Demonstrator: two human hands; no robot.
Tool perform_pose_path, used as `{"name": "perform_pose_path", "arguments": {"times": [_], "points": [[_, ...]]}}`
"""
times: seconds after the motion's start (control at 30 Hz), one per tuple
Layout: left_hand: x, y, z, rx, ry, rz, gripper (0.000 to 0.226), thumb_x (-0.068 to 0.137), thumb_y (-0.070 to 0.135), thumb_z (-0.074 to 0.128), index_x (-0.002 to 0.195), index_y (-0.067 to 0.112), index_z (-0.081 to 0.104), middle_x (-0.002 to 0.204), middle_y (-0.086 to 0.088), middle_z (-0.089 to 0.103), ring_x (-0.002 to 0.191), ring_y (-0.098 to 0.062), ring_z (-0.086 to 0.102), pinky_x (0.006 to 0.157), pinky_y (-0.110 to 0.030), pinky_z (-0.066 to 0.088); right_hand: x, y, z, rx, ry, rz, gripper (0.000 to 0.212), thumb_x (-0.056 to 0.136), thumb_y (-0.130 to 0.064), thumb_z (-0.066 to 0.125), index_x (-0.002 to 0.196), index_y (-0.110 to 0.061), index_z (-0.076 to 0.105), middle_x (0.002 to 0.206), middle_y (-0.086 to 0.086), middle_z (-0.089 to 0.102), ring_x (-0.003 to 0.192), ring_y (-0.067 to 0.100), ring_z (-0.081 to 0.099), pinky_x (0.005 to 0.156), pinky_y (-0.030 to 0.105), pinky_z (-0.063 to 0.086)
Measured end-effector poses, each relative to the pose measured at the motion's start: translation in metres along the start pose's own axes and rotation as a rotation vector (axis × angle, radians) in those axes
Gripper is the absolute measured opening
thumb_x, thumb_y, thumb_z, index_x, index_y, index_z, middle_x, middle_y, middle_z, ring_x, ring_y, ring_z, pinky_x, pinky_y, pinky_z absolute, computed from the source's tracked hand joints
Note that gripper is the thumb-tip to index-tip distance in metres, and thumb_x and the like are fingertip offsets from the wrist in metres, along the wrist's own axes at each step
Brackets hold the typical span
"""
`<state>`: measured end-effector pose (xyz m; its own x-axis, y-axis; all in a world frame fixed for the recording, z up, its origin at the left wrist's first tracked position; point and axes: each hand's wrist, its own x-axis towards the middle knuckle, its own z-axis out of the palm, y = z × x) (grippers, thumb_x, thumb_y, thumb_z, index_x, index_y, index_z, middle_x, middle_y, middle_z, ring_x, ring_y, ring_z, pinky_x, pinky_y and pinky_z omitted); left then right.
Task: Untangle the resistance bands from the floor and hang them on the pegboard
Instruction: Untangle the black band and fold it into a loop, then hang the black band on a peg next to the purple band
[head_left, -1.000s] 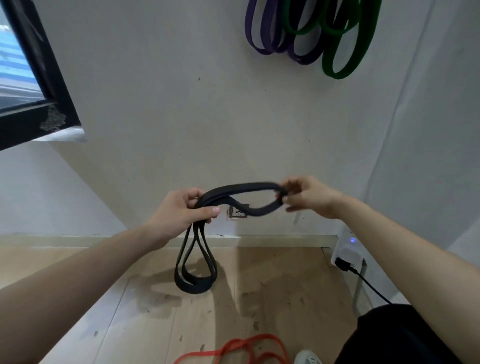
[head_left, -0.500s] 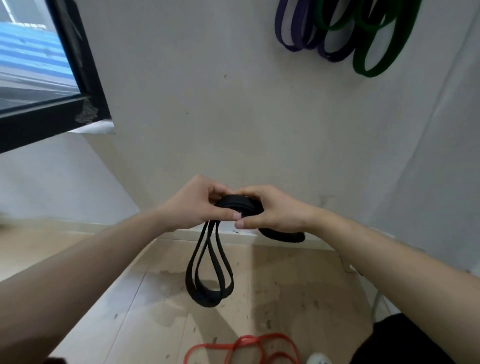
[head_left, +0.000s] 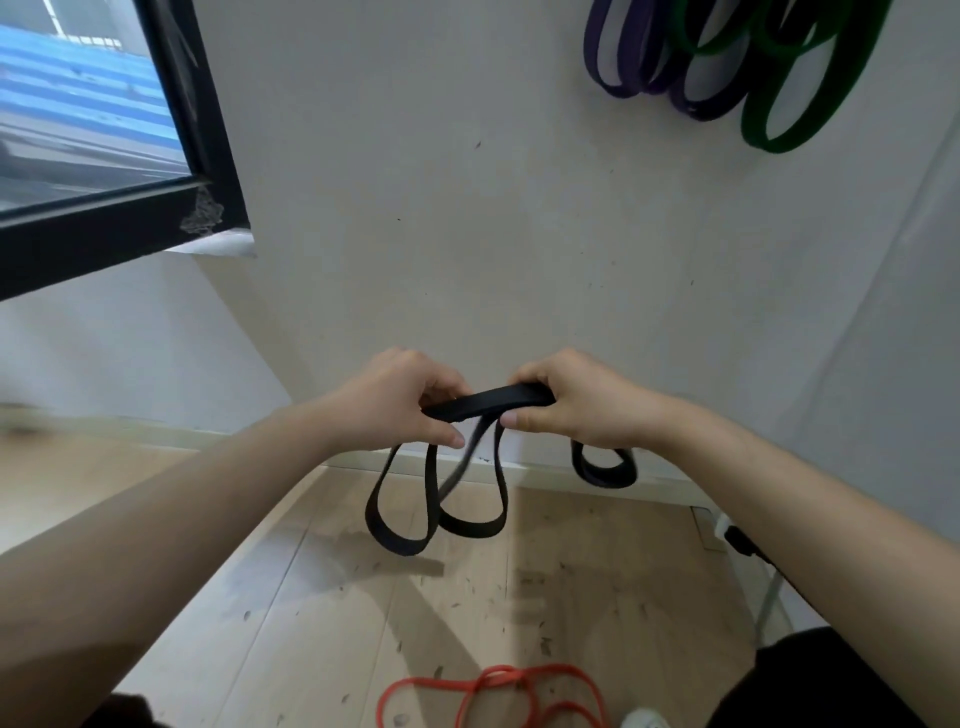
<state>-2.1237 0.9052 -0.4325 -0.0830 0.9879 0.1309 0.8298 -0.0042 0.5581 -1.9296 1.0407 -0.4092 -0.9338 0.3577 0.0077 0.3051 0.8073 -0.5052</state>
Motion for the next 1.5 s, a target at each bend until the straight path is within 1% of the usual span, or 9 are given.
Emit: {"name": "perform_pose_path", "arguments": {"times": [0.13, 0.23, 0.4, 0.57, 0.7, 0.83, 1.0, 1.17, 1.5], "points": [[0.002, 0.0, -0.003, 0.1, 0.011, 0.006, 0.026, 0.078, 0.033, 0.085, 0.103, 0.032, 0.076, 0.083, 0.009, 0.075, 0.084, -0.014, 0.071, 0.08, -0.044, 0.057, -0.003, -0.001, 0.0, 0.014, 0.024, -0.005, 0.02, 0.093, -0.031, 0.07, 0.091, -0.011, 0.07, 0.066, 0.005, 0.054, 0.056, 0.008, 0.043, 0.054, 0.023, 0.033], [0.001, 0.001, 0.002, -0.076, 0.021, 0.009, 0.027, 0.076, 0.032, 0.088, 0.1, 0.024, 0.077, 0.082, 0.006, 0.075, 0.082, -0.013, 0.071, 0.079, -0.037, 0.058, -0.007, -0.003, -0.002, 0.177, 0.074, -0.018, 0.019, 0.095, -0.027, 0.069, 0.096, -0.008, 0.07, 0.073, 0.017, 0.061, 0.058, 0.009, 0.05, 0.056, 0.022, 0.042], [0.0, 0.007, 0.017, -0.378, 0.053, 0.017, 0.021, 0.082, 0.029, 0.083, 0.099, 0.019, 0.076, 0.088, 0.006, 0.076, 0.084, -0.006, 0.07, 0.07, -0.011, 0.048, -0.011, -0.003, -0.002, 0.519, 0.15, -0.086, 0.016, 0.097, -0.019, 0.066, 0.102, -0.004, 0.071, 0.058, -0.012, 0.05, 0.053, 0.007, 0.044, 0.052, 0.017, 0.04], [-0.002, 0.018, 0.025, -0.715, 0.034, -0.068, 0.02, 0.088, 0.029, 0.077, 0.105, 0.02, 0.077, 0.106, 0.0, 0.079, 0.107, -0.013, 0.072, 0.09, -0.021, 0.055, -0.014, -0.004, -0.011, 0.683, 0.257, -0.143, 0.015, 0.096, -0.023, 0.066, 0.098, -0.009, 0.071, 0.063, 0.0, 0.048, 0.056, 0.015, 0.044, 0.054, 0.028, 0.04], [-0.002, 0.029, 0.022, -0.851, 0.076, -0.038, 0.018, 0.092, 0.014, 0.071, 0.109, 0.007, 0.07, 0.1, -0.008, 0.079, 0.1, -0.017, 0.075, 0.085, -0.018, 0.054, -0.012, 0.001, -0.018, 0.786, 0.338, -0.157, 0.029, 0.091, -0.027, 0.067, 0.097, 0.001, 0.066, 0.065, 0.001, 0.044, 0.056, 0.015, 0.041, 0.054, 0.03, 0.037], [-0.002, 0.033, 0.016, -0.835, 0.137, -0.018, 0.03, 0.089, 0.009, 0.075, 0.118, 0.011, 0.066, 0.087, -0.004, 0.076, 0.087, -0.016, 0.074, 0.084, -0.023, 0.056, -0.011, 0.002, -0.026, 0.856, 0.39, -0.165, 0.012, 0.09, -0.031, 0.068, 0.088, -0.021, 0.074, 0.065, -0.001, 0.046, 0.055, 0.013, 0.043, 0.055, 0.025, 0.039], [0.002, 0.036, -0.003, -0.825, 0.32, -0.059, 0.039, 0.087, 0.007, 0.076, 0.121, 0.021, 0.062, 0.091, -0.004, 0.077, 0.082, -0.017, 0.072, 0.079, -0.029, 0.059, -0.006, 0.012, -0.036, 0.828, 0.478, -0.075, 0.014, 0.097, -0.018, 0.063, 0.11, -0.012, 0.067, 0.073, 0.003, 0.063, 0.055, 0.013, 0.045, 0.053, 0.027, 0.041], [0.014, 0.045, -0.025, -0.91, 0.53, -0.127, 0.025, 0.089, 0.01, 0.075, 0.112, 0.019, 0.069, 0.09, -0.001, 0.077, 0.073, -0.01, 0.068, 0.069, -0.022, 0.055, -0.002, 0.009, -0.036, 0.545, 0.411, -0.047, 0.039, 0.093, -0.027, 0.07, 0.129, -0.029, 0.054, 0.107, -0.001, 0.064, 0.073, 0.016, 0.065, 0.064, 0.034, 0.054], [0.058, 0.08, -0.119, -0.916, 0.667, -0.055, 0.019, 0.093, 0.011, 0.069, 0.111, 0.016, 0.069, 0.091, -0.002, 0.077, 0.069, -0.009, 0.064, 0.072, -0.026, 0.054, 0.036, -0.046, -0.094, 0.404, 0.554, -0.261, 0.056, 0.092, -0.02, 0.069, 0.139, -0.042, 0.047, 0.092, -0.001, 0.068, 0.086, 0.016, 0.069, 0.081, 0.032, 0.059]]}}
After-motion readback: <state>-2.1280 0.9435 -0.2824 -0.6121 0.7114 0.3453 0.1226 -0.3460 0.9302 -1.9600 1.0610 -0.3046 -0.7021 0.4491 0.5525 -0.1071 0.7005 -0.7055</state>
